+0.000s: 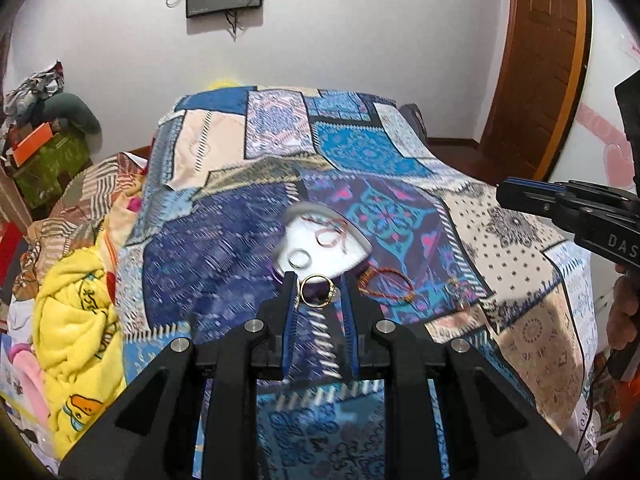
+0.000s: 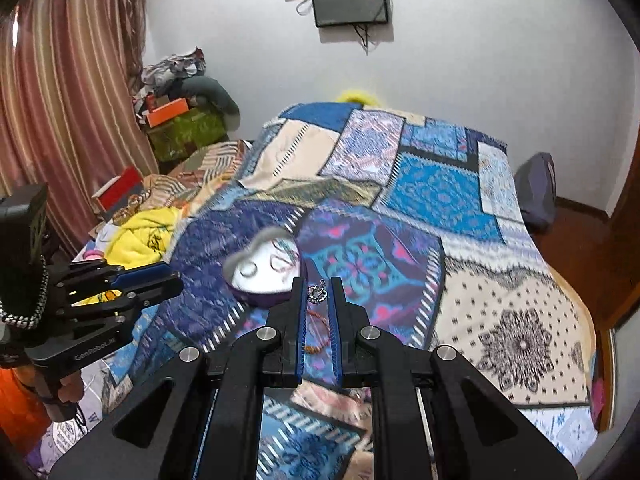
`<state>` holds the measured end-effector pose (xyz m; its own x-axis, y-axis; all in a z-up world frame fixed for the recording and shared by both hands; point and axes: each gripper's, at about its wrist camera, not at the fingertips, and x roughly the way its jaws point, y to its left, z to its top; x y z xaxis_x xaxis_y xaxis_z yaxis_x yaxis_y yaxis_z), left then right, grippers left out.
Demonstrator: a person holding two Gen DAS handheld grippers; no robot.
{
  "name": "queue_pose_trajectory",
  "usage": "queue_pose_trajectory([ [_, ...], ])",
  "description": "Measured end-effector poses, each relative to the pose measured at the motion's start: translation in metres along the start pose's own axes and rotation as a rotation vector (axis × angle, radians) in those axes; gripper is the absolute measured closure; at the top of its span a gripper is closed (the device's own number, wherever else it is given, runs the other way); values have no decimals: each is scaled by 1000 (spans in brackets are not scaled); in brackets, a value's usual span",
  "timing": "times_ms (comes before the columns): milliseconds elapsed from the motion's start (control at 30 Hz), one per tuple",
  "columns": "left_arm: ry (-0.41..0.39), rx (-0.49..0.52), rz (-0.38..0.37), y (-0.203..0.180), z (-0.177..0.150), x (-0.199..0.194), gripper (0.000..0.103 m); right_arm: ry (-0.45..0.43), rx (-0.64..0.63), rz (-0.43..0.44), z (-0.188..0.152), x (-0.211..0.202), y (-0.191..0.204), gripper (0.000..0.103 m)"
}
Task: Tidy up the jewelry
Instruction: 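Carry the gold ring into the tin with the left tool while the right releases the pendant there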
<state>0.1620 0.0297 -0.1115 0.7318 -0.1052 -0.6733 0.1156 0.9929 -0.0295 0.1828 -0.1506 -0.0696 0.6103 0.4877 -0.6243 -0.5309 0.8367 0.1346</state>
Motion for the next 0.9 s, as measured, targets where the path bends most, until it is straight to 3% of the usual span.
queue_pose_trajectory([
  [300,-45,-22,20,23,19,8,83,-28,-26,49,25,21,18,94],
  [533,-32,-45,2,37,25,31,83,-17,-27,90,38,50,29,94],
  [900,49,-36,-74,32,15,77,83,99,-44,115,34,104,32,94],
])
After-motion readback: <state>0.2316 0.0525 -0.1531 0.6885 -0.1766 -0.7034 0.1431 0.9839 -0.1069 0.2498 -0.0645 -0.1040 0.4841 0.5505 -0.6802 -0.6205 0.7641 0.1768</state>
